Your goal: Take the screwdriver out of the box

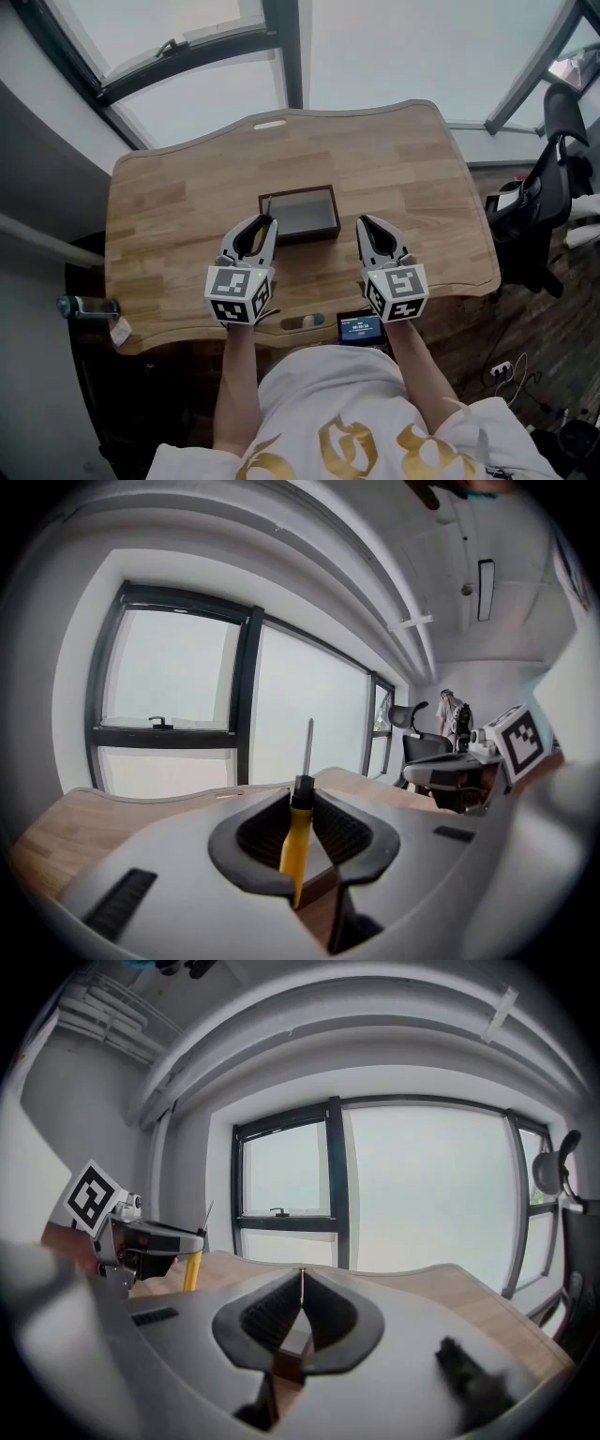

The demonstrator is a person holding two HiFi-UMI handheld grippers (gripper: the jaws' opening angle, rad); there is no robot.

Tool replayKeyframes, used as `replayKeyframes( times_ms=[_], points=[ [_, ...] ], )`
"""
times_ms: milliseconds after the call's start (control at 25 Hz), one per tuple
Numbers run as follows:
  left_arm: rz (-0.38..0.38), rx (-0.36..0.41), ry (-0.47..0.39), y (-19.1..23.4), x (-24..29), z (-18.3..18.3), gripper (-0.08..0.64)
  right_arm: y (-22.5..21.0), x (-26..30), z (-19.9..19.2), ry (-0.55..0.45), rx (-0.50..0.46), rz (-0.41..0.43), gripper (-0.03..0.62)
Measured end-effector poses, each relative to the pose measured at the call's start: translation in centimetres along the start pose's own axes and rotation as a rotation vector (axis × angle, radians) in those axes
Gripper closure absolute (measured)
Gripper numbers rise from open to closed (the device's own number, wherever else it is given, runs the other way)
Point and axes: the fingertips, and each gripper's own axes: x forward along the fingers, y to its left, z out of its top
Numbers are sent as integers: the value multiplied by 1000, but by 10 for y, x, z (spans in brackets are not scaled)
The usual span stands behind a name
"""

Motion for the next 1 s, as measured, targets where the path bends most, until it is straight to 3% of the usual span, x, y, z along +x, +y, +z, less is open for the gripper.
replayKeyframes(
  times_ms=[1000],
  points=[
    [5, 0, -7, 0, -9, -3, 482, 4, -11, -6, 7, -7, -18, 560]
  ],
)
